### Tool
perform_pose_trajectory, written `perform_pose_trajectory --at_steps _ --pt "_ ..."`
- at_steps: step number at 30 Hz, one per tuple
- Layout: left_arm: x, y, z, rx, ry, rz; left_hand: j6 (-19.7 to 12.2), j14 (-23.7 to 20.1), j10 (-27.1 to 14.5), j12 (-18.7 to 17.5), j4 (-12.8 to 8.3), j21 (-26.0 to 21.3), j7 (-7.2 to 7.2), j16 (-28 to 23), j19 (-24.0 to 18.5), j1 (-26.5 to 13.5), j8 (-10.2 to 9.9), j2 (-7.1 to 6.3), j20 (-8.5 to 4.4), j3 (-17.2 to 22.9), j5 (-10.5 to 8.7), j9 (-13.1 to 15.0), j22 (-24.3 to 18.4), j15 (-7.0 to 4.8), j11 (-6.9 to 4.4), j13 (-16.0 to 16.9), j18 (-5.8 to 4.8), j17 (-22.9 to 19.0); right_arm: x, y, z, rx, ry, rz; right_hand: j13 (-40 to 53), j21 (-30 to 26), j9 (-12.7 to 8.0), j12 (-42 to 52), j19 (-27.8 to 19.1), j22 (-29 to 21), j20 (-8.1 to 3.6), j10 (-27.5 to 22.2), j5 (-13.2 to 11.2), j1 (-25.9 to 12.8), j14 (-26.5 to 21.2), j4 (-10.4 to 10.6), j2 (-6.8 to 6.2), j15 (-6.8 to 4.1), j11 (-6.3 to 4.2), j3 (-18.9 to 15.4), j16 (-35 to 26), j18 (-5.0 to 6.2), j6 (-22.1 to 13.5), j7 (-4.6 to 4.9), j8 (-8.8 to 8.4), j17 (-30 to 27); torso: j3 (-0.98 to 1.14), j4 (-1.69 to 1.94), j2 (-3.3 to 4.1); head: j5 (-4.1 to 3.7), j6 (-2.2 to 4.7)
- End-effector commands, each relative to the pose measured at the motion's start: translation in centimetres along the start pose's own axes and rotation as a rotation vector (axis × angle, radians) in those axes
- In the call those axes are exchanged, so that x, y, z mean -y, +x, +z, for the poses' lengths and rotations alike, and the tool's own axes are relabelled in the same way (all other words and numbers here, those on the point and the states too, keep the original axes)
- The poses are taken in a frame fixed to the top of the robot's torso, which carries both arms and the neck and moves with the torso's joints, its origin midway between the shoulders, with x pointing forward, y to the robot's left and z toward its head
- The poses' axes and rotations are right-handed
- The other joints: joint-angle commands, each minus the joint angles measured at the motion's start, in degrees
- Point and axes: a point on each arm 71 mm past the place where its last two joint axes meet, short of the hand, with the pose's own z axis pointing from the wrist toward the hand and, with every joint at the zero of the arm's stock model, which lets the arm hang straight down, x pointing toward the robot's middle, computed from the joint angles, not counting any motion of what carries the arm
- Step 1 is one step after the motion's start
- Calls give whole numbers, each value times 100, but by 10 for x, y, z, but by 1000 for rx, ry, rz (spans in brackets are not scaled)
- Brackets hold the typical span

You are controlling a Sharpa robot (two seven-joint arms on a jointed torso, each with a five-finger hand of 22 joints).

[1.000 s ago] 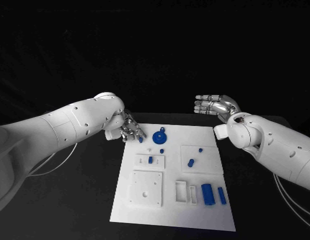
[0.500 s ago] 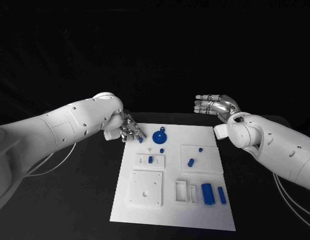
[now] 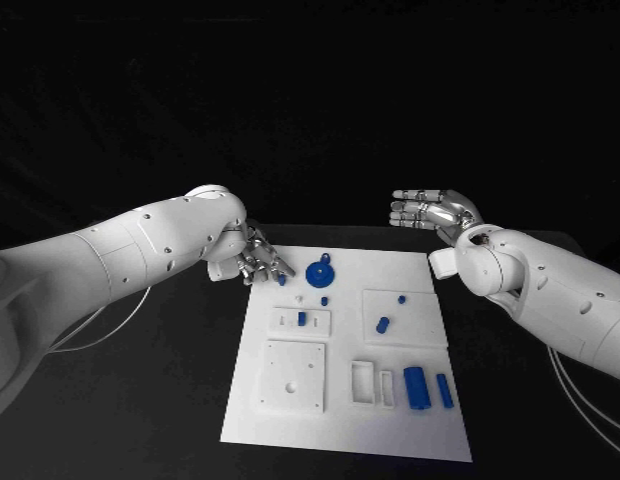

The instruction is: Assemble the parts on the task board

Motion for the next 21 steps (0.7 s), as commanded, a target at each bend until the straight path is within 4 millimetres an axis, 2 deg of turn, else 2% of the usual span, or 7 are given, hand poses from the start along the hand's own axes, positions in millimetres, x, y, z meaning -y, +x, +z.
perform_pose_trajectory --at_steps 1,4,7,9,11,12,21 --pt "1 1 0 -6 4 6 13 8 252 19 24 2 4 24 27 -8 22 -50 30 2 -24 6 103 -3 -24 -2 -16 7 -1 1 0 -19 -7 -3 -8 -9 -6 -24 -43 -8 -14 -40 22 -6 -38 -2 -31 -10 -15 -18 -35 -35 -46 14 -23 -8 -3 3 1 -3 3" --pt "0 1 -1 -6 3 8 20 9 253 24 5 3 0 23 29 15 19 -18 33 3 10 10 104 -2 -27 -3 -14 7 -1 1 0 -20 -7 -3 -8 -9 -6 -24 -43 -8 -14 -40 22 -6 -38 -2 -31 -10 -15 -18 -35 -35 -46 14 -23 -8 0 2 -1 -2 5" --pt "0 1 -1 -9 4 9 23 17 253 29 -103 4 -6 34 28 39 12 75 42 -32 169 15 104 -2 -30 -7 -4 27 0 1 0 -20 -6 -3 -8 -9 -6 -24 -43 -8 -14 -40 22 -6 -38 -2 -31 -10 -15 -18 -35 -35 -46 14 -23 -8 -1 -1 2 1 3" --pt "0 2 -1 -11 8 10 14 9 252 22 -207 4 -16 27 25 76 6 201 42 -49 527 18 105 -6 -35 -13 -3 16 0 1 0 -21 -5 -3 -8 -9 -6 -24 -43 -8 -14 -40 22 -6 -38 -2 -31 -10 -15 -18 -35 -35 -46 14 -23 -8 0 -3 2 1 1" --pt "0 2 -1 -12 12 8 10 9 252 16 -375 5 -40 27 23 96 20 332 39 -130 801 36 105 -10 -46 -17 -5 19 0 1 0 -21 -5 -3 -8 -9 -6 -24 -43 -8 -14 -40 22 -6 -38 -2 -31 -10 -15 -18 -35 -35 -46 14 -23 -8 0 -3 2 1 1" --pt "0 2 -1 -13 14 7 2 7 252 14 -515 5 -40 27 21 60 27 420 36 -226 861 44 104 -13 -50 -20 -9 21 0 1 0 -21 -4 -2 -8 -9 -6 -24 -43 -8 -14 -40 22 -6 -38 -2 -31 -10 -15 -18 -35 -35 -46 14 -23 -8 0 -4 2 2 1" --pt "0 3 -2 -21 28 -7 12 12 252 19 -599 9 -47 32 24 24 33 472 35 -259 843 44 105 -14 -53 -18 -9 31 2 -2 0 -14 1 -3 -8 -9 -6 -24 -43 -8 -14 -40 22 -6 -38 -2 -31 -10 -15 -18 -35 -35 -46 14 -23 -8 3 -1 6 7 -1"
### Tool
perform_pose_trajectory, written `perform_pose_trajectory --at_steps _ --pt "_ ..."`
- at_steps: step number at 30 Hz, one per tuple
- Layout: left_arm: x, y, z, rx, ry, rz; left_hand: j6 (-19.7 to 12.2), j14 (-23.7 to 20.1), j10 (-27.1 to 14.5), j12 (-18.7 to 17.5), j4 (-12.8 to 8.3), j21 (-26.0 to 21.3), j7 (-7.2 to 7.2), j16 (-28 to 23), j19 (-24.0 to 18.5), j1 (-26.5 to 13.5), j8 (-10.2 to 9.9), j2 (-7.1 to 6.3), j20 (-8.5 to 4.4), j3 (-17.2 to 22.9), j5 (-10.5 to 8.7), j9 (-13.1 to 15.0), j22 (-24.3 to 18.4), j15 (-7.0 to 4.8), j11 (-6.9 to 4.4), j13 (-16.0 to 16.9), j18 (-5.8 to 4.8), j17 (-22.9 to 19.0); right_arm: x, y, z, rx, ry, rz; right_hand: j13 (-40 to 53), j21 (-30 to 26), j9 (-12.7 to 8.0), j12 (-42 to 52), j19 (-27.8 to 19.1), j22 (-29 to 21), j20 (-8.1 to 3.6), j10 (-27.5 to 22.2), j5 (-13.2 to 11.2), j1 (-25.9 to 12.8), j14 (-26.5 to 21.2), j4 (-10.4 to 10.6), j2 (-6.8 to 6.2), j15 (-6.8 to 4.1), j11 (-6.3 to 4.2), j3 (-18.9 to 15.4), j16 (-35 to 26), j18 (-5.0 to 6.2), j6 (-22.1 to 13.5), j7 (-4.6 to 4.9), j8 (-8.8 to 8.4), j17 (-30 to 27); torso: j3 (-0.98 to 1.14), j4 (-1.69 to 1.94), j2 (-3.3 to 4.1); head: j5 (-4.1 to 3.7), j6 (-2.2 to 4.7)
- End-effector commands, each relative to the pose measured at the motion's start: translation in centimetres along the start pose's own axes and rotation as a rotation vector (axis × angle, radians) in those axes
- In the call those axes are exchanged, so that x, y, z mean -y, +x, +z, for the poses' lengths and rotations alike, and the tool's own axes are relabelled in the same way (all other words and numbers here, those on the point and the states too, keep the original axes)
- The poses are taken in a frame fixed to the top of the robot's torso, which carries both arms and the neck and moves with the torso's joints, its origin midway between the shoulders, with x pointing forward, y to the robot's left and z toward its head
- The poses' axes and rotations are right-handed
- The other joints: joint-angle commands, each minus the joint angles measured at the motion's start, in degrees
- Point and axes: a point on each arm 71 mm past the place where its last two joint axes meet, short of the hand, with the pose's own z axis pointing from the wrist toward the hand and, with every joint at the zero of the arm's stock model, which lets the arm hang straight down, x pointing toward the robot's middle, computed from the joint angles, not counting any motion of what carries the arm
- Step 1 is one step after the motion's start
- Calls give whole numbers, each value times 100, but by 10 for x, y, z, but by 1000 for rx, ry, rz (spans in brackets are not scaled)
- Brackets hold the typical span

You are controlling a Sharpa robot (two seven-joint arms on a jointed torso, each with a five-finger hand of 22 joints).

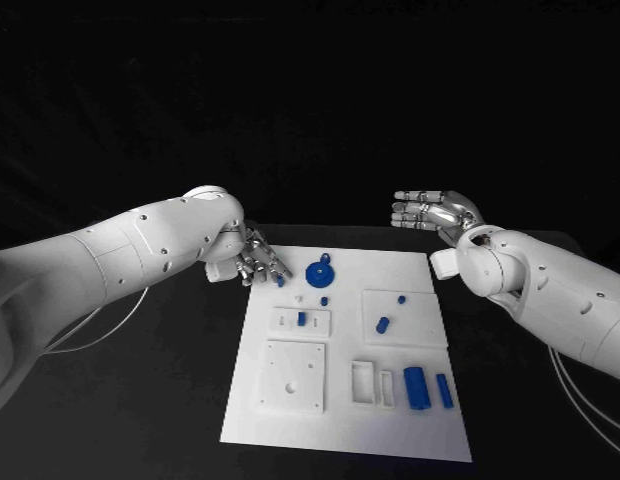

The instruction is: Assemble the parts on the task board

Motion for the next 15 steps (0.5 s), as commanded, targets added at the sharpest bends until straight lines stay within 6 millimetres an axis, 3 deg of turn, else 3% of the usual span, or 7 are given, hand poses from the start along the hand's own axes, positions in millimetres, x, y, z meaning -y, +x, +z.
perform_pose_trajectory --at_steps 1,5,9,15 --pt "3 2 0 -18 23 -8 -7 12 252 19 -44 9 -32 30 3 -2 35 83 15 7 0 6 105 -14 -54 -4 -9 0 0 1 0 -19 -6 -1 -8 -7 -7 -24 -45 -8 -14 -27 22 -7 -32 -8 -18 -18 -17 -22 -35 -34 -25 -3 -22 -9 1 1 3 8 -5" --pt "3 2 -1 -22 26 -12 -11 16 252 21 -101 8 -35 31 3 -20 41 115 18 -35 -9 15 104 -13 -54 -7 -5 4 1 0 0 -17 -4 -1 -8 -7 -7 -24 -45 -8 -14 -27 22 -7 -32 -8 -18 -18 -17 -22 -35 -34 -25 -3 -22 -9 2 0 3 11 -5" --pt "2 3 -1 -28 26 -13 3 19 253 29 -56 9 -32 40 4 -41 47 24 19 -23 -89 18 105 -12 -55 -7 -4 22 1 0 0 -16 -3 0 -8 -7 -7 -24 -45 -8 -14 -27 22 -7 -32 -8 -18 -18 -17 -22 -35 -34 -25 -3 -22 -9 3 1 1 12 -10" --pt "1 3 -2 -34 18 -10 16 25 254 48 181 12 -25 51 8 -42 71 -178 22 109 -340 55 104 -10 -52 -11 0 42 2 -1 0 -14 -2 0 -8 -7 -7 -24 -45 -8 -14 -27 22 -7 -32 -8 -18 -18 -17 -22 -35 -34 -25 -3 -22 -9 5 1 0 18 -9"
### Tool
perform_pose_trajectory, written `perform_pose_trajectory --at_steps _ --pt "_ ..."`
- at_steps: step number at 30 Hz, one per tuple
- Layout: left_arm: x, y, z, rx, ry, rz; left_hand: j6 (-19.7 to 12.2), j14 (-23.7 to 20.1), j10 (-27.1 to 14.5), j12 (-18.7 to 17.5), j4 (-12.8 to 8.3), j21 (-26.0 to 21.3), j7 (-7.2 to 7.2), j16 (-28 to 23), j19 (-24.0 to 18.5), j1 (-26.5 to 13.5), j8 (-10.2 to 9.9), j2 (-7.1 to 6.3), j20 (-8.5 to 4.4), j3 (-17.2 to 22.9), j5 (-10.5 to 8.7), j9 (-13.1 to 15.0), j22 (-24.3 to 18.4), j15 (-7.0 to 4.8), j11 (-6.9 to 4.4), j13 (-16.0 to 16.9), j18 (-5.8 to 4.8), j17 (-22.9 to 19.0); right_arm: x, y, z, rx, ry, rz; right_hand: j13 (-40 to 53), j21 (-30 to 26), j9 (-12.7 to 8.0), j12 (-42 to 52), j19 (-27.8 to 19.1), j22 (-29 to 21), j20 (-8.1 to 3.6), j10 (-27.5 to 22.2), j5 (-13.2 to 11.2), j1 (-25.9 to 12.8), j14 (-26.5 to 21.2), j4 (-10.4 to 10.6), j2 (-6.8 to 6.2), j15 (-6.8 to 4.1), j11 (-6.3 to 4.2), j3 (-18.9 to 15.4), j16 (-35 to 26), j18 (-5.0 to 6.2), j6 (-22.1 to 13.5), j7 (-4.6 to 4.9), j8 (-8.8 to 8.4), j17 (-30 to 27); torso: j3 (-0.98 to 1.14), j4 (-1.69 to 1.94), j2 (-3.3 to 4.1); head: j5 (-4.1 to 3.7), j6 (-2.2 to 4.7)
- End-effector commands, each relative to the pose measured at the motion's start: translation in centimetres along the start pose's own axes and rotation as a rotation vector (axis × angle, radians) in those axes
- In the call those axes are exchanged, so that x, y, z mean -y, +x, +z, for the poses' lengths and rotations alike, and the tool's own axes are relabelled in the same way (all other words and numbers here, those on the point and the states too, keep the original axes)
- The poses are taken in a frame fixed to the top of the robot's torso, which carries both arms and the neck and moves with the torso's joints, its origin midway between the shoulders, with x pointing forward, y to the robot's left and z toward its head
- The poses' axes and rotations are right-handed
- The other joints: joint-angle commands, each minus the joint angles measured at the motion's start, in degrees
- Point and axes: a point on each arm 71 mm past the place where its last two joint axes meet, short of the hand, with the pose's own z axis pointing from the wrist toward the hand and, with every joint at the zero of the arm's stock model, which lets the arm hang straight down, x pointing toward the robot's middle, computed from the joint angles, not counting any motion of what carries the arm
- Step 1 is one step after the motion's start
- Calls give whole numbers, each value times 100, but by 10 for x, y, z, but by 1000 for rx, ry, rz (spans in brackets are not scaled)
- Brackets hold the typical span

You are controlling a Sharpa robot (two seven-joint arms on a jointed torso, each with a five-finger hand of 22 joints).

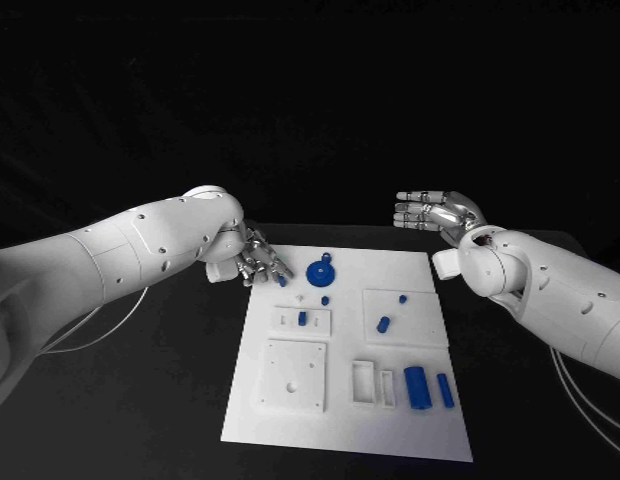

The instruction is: Assemble the parts on the task board

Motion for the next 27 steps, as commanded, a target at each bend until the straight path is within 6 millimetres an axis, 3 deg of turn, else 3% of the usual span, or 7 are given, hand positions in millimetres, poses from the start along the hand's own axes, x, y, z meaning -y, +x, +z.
perform_pose_trajectory --at_steps 1,27 --pt "2 2 -1 -22 6 1 10 23 254 26 70 12 -22 28 9 3 21 -62 23 30 -69 13 100 -10 -52 -6 1 5 -1 2 0 -19 -8 0 -8 -7 -7 -24 -45 -8 -14 -27 22 -7 -32 -9 -18 -18 -17 -22 -35 -34 -25 -3 -22 -9 0 1 -2 4 -1" --pt "-1 5 -2 -38 -8 15 40 45 257 61 312 19 -22 64 21 26 41 -225 37 112 -332 69 100 -6 -56 -11 20 75 2 -1 0 -16 -3 1 -8 -9 -7 -24 -49 -8 -13 -38 21 -8 -38 -21 -21 -17 -15 -25 -35 -35 -33 -5 -23 -9 -1 -1 0 21 -14"
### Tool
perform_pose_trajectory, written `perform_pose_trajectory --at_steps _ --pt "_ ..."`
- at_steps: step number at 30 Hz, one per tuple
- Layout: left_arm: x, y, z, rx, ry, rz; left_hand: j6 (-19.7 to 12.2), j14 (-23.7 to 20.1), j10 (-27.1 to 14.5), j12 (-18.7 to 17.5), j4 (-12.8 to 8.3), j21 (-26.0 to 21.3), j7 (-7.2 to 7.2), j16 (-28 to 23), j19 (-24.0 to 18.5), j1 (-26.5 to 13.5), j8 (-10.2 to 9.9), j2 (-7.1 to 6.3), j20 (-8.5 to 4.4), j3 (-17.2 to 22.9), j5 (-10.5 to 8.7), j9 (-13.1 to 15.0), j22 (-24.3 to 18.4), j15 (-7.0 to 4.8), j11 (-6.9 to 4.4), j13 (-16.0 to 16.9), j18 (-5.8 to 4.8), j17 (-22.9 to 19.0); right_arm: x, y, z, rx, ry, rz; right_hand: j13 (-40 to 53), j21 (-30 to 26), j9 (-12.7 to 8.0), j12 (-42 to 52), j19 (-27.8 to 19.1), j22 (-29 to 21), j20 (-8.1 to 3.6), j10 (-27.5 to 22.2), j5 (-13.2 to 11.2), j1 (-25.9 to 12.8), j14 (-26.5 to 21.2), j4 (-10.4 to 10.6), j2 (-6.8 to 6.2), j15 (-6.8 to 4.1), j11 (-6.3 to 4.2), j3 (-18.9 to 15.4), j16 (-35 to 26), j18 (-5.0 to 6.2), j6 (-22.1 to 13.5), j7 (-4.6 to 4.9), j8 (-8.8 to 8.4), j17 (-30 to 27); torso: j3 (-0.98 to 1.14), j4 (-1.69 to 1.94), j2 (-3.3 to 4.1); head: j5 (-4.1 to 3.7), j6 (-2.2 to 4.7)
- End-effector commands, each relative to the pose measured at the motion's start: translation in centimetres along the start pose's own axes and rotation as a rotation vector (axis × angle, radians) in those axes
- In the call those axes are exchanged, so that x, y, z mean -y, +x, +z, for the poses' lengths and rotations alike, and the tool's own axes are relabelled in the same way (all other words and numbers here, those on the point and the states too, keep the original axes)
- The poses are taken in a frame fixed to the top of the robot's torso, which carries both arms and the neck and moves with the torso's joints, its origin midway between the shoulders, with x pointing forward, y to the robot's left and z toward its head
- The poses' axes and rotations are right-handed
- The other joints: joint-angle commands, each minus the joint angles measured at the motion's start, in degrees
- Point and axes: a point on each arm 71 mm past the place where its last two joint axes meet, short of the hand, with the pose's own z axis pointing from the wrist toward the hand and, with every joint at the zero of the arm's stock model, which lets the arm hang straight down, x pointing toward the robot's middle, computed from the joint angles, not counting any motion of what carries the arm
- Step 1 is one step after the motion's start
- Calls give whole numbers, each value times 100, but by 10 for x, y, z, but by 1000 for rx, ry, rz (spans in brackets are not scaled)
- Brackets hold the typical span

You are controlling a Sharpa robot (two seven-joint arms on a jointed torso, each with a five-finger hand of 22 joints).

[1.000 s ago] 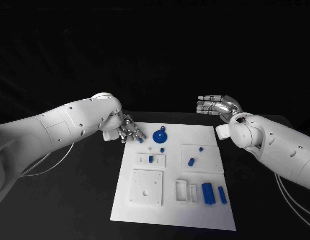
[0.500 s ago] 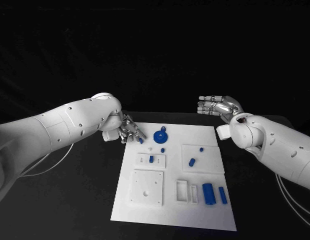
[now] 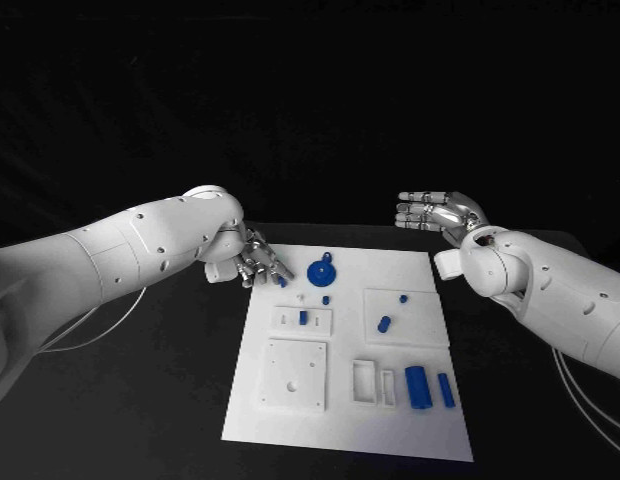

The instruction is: Assemble the parts on the task board

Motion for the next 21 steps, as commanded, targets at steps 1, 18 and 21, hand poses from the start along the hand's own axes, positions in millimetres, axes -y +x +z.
perform_pose_trajectory --at_steps 1,18,21 --pt "2 3 -1 -21 3 9 20 46 257 35 42 18 -2 36 20 -9 36 -85 38 3 -67 13 101 -6 -55 -5 21 9 0 1 0 -19 -7 1 -8 -8 -8 -24 -29 -8 8 -38 21 -8 -39 -21 -21 -17 -15 -25 -35 -36 -34 -4 -23 -9 1 0 1 3 -3" --pt "3 5 -1 -20 4 10 13 54 258 48 77 20 9 43 28 -15 35 -29 53 23 -428 62 100 -2 -54 -12 38 19 2 0 -1 -18 -2 2 -8 -9 -8 -24 -36 -8 10 -43 24 -17 -40 -26 -11 -16 -14 -46 -34 -35 -40 -4 -23 -8 3 -5 1 16 9" --pt "3 4 -2 -14 3 6 -8 62 258 52 -238 25 -14 47 38 -20 32 309 59 -118 -239 60 103 -4 -56 -14 49 21 3 0 -1 -18 -1 2 -8 -9 -8 -24 -36 -8 10 -43 24 -17 -40 -26 -11 -16 -14 -46 -34 -35 -40 -4 -23 -8 0 -3 1 15 7"
